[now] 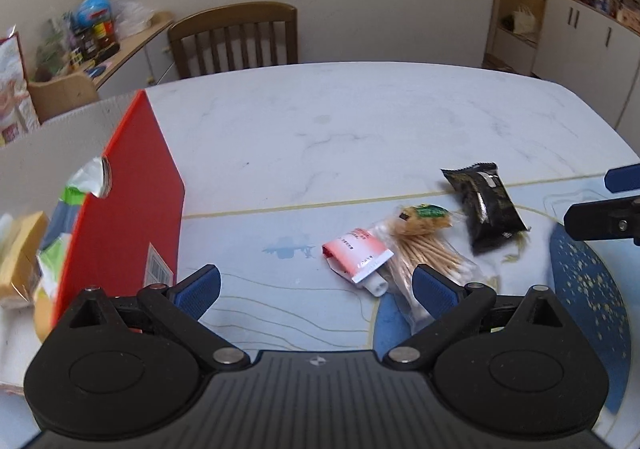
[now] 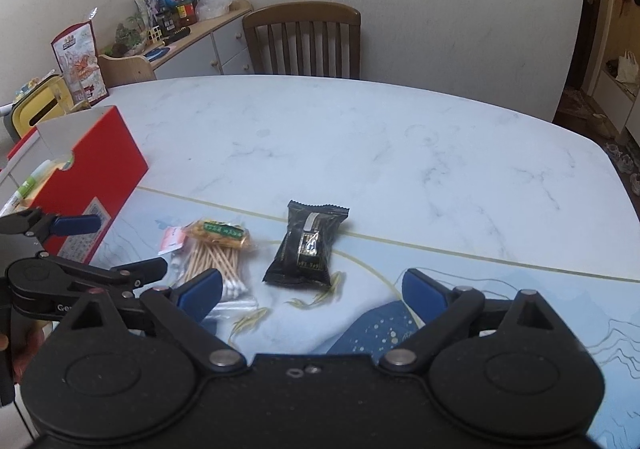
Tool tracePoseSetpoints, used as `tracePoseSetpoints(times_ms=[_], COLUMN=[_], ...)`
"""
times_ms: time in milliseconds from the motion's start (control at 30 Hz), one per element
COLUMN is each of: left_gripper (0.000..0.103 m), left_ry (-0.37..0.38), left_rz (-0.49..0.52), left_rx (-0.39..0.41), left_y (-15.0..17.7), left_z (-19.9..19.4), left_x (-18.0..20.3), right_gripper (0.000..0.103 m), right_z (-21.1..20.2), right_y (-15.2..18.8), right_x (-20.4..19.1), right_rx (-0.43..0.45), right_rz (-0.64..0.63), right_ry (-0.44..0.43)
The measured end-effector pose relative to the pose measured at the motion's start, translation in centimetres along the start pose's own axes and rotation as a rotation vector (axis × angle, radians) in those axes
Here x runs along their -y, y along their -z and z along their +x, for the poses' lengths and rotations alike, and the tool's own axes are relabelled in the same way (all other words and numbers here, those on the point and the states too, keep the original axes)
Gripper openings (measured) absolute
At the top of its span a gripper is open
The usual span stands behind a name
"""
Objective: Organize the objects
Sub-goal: 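Lower both grippers over the black packet and red-white packet, then grasp the black snack packet with the right gripper while the left gripper grasps the red-white tube packet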
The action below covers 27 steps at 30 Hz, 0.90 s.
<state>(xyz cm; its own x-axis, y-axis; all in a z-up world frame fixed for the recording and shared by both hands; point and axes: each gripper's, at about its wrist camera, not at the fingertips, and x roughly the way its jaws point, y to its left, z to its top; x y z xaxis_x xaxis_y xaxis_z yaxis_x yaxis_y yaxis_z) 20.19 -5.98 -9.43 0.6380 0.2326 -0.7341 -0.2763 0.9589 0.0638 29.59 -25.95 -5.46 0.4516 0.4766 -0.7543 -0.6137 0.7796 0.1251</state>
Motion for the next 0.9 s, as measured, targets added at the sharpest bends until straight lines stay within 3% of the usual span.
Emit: tracePoseSetpoints(times_ms=[200, 733, 900], left_gripper=[0.102, 0.101, 0.090], left_ry=[-0.050, -0.037, -0.011], left_rz=[-0.024, -0.071, -0.063], left_rx=[-0.009, -0.050, -0.033], left_y=[0.5, 0.5, 0.1], left_z=[1.4, 4.1, 4.3], left_x=[0.3, -0.3, -0.1], right_gripper=[0.091, 0.075, 0.068], right_z=[2.0, 6.7, 7.8], right_y=[-0.4, -1.3, -1.4], right_x=[0.4, 0.0, -0.5], right_rx=[-0.024, -0.076, -0.090], right_rz=[0.012, -0.021, -0.036], right_ry=[0.003, 0.009, 0.011])
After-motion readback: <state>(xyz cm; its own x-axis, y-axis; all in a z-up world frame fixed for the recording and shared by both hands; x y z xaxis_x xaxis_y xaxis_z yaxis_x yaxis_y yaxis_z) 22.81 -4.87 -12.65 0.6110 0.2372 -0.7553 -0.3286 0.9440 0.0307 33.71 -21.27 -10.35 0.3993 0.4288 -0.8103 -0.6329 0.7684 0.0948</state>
